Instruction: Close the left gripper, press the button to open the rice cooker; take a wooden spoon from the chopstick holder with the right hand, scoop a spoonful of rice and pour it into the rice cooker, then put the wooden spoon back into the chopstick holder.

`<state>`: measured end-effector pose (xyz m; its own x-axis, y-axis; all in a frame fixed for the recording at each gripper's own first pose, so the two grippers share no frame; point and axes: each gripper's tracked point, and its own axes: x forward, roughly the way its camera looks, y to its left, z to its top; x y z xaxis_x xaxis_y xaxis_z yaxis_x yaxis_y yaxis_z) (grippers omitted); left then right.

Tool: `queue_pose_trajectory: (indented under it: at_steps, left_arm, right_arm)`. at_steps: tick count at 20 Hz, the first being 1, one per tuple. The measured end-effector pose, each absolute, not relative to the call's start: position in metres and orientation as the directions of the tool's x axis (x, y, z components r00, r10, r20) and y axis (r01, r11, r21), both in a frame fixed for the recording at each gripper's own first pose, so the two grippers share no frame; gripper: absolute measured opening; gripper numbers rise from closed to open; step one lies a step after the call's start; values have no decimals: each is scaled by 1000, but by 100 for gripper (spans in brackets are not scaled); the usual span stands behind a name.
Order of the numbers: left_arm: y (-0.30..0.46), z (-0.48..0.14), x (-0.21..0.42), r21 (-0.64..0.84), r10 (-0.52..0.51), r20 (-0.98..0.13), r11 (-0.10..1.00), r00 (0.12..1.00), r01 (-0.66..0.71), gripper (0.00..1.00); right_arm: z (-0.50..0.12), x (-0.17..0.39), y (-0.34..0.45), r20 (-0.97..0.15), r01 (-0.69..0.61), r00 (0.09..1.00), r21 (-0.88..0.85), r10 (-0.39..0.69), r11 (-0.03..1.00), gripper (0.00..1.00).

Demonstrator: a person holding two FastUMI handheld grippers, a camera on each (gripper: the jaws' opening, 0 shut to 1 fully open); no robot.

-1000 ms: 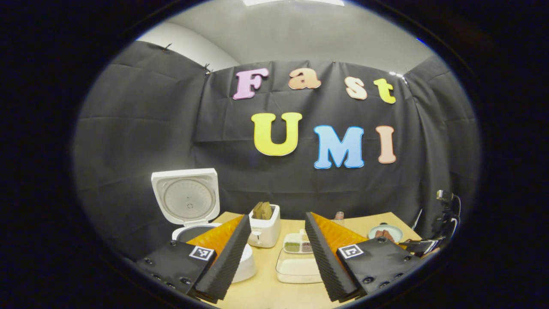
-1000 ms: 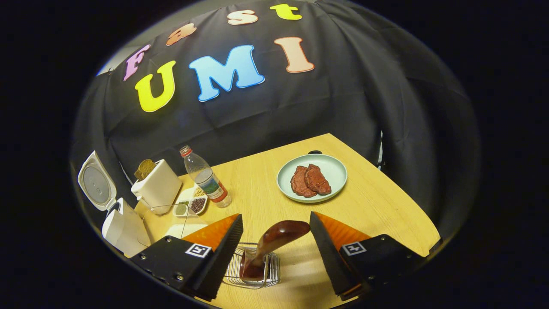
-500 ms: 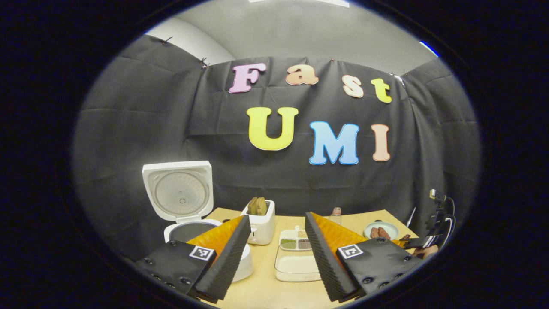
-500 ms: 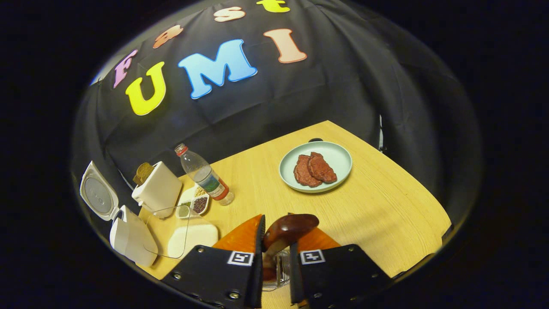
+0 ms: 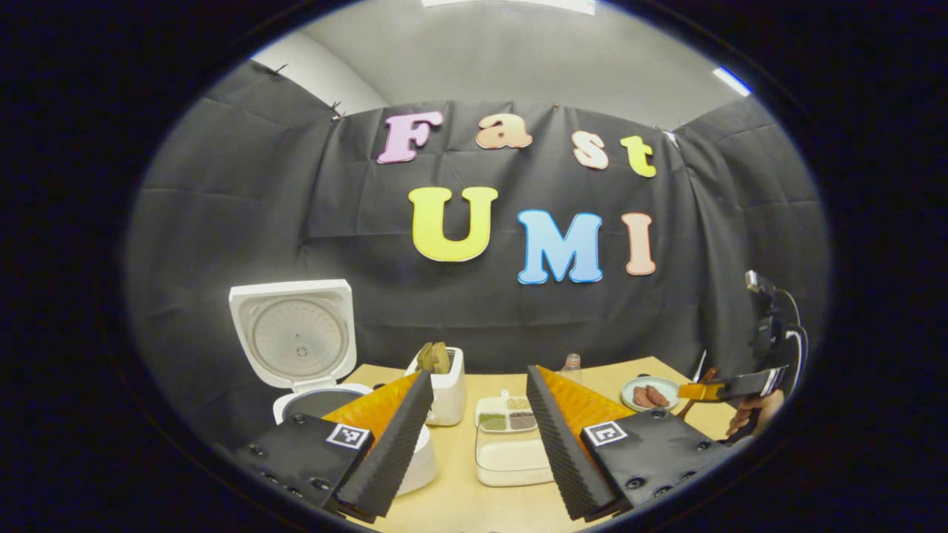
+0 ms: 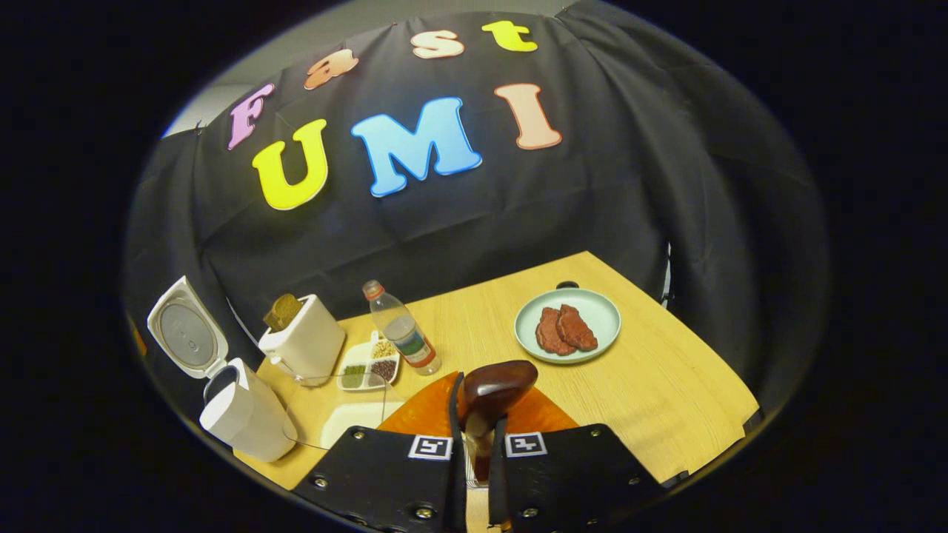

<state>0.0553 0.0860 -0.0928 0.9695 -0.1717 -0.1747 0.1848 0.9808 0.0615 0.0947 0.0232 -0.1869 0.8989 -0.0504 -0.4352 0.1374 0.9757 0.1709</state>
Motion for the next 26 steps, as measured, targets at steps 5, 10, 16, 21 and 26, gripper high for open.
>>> queue_pose_trajectory:
  at_steps: [5,10,16,21,26]
  left_arm:
    - [104,-96,50,36,-193,-180,979,965,202,87]
    - [134,-83,42,41,-179,-179,981,967,189,90]
    - [154,-77,34,72,-148,-186,984,971,164,90]
    - [156,-81,31,17,-130,-214,991,968,136,89]
    - [169,-93,31,44,-40,-243,998,969,52,89]
  right_arm:
    - [-132,103,81,-331,6,943,152,45,988,12]
    - [-127,125,144,-299,-104,943,149,145,983,12]
    - [-178,153,188,-358,-164,914,105,191,981,12]
    - [-238,175,195,-425,-184,890,3,167,983,12]
    - [-287,185,206,-489,-215,854,-20,178,976,12]
